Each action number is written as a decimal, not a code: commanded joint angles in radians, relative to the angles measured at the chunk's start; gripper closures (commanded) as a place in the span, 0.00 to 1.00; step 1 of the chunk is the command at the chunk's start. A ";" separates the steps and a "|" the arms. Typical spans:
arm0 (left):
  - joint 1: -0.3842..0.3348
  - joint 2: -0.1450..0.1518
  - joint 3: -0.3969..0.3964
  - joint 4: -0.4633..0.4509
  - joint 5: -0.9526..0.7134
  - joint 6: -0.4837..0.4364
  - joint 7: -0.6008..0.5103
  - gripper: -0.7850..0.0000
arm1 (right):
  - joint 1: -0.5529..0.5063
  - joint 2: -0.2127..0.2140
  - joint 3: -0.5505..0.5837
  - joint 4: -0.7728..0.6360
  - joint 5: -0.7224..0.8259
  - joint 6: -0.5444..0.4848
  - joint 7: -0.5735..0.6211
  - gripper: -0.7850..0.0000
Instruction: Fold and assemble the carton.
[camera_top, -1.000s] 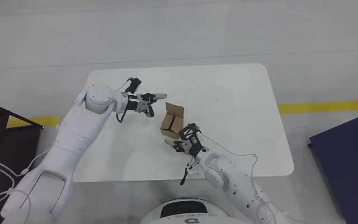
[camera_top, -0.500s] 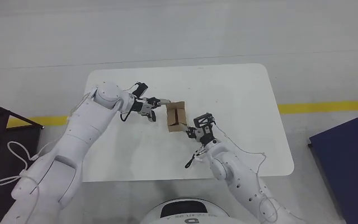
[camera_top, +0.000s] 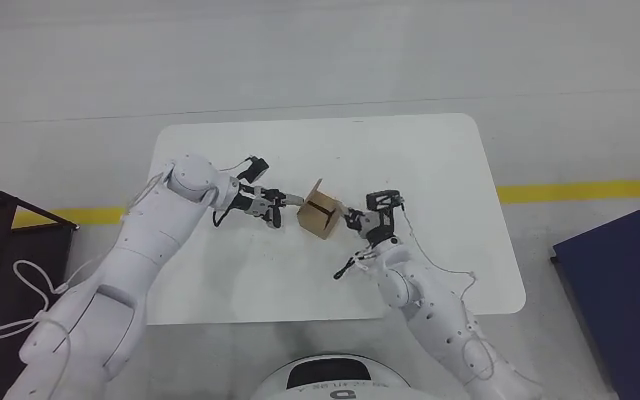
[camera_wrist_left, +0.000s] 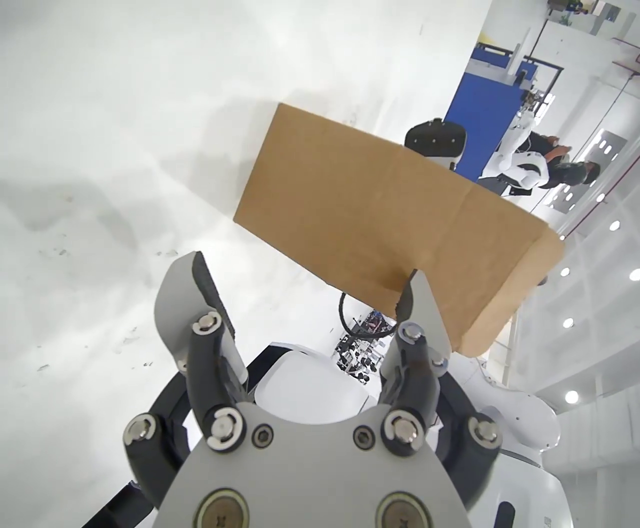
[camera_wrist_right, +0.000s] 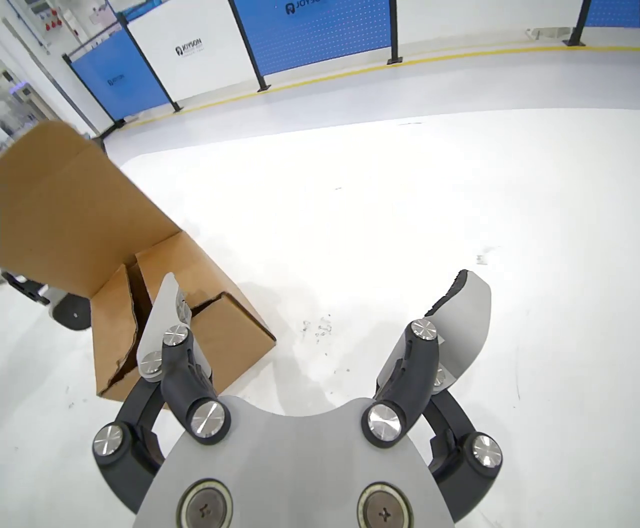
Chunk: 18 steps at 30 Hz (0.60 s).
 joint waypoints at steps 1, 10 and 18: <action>0.010 0.005 -0.010 -0.015 -0.005 0.005 0.004 0.13 | -0.027 -0.002 0.034 -0.023 0.178 -0.099 -0.049 0.00; 0.045 0.022 -0.045 -0.078 0.013 0.023 0.047 0.15 | -0.100 -0.001 0.081 0.007 0.842 -0.517 0.190 0.00; 0.042 0.015 -0.028 -0.098 0.075 0.038 0.118 0.18 | -0.001 -0.019 0.016 0.138 0.904 -0.537 0.283 0.00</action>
